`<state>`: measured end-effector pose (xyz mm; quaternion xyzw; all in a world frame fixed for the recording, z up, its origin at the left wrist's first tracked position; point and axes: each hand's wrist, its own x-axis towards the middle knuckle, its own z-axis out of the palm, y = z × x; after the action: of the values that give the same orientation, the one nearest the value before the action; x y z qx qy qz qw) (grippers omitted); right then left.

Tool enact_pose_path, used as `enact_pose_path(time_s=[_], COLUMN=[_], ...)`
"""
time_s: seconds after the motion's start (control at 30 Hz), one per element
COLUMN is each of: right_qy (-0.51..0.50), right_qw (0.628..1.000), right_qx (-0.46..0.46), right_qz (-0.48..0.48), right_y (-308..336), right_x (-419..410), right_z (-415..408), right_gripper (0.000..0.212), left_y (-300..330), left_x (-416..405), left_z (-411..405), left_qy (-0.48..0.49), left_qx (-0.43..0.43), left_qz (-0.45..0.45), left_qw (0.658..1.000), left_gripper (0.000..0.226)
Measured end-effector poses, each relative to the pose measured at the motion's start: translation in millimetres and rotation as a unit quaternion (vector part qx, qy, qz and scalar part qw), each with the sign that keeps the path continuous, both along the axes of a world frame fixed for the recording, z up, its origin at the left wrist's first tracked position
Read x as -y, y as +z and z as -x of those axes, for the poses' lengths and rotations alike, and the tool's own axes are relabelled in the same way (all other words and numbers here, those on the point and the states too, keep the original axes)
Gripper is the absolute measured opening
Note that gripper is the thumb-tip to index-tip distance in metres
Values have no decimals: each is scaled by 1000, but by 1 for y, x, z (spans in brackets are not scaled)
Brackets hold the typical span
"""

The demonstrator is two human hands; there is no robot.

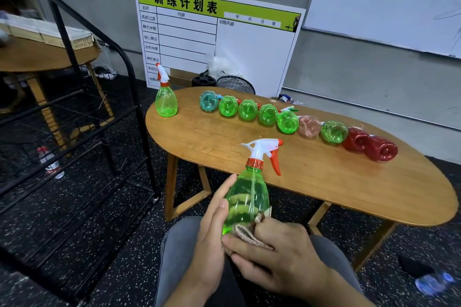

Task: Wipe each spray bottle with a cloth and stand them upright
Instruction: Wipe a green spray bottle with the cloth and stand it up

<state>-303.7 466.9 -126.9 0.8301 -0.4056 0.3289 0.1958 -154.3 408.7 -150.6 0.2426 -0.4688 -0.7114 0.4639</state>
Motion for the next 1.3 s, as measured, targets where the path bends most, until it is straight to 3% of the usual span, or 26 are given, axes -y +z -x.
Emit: enact_pose_path(time_s=[0.1,0.23,0.3,0.47,0.63,0.9,1.13,1.3], right_qy=[-10,-59,-79,-75,-117,-161,-144,-58], right_qw=[1000,972,954,942,909,938,947,988], right_qx=[17,222,279,308,394,307,264,112], right_qz=[-2,-47,-77,-109,-66,-25,-113,-85], right_y=[7,21,26,27,30,33,25,11], right_x=[7,31,41,47,43,41,37,9], right_z=[5,14,22,25,30,21,2,-1], right_gripper=[24,24,25,27,29,21,29,26], left_y=[0,-1,1,1,1,-2,-7,-3], left_x=[-1,-2,-3,-5,-7,-6,-3,-4], left_z=[1,2,1,0,5,6,7,4], left_qy=[-2,4,0,-11,18,15,10,22], left_qx=[-5,9,18,58,31,36,40,27], left_qz=[-2,18,39,81,70,59,56,36], left_qw=[1000,1000,999,995,997,998,998,999], left_gripper=[38,44,43,89,71,47,46,40])
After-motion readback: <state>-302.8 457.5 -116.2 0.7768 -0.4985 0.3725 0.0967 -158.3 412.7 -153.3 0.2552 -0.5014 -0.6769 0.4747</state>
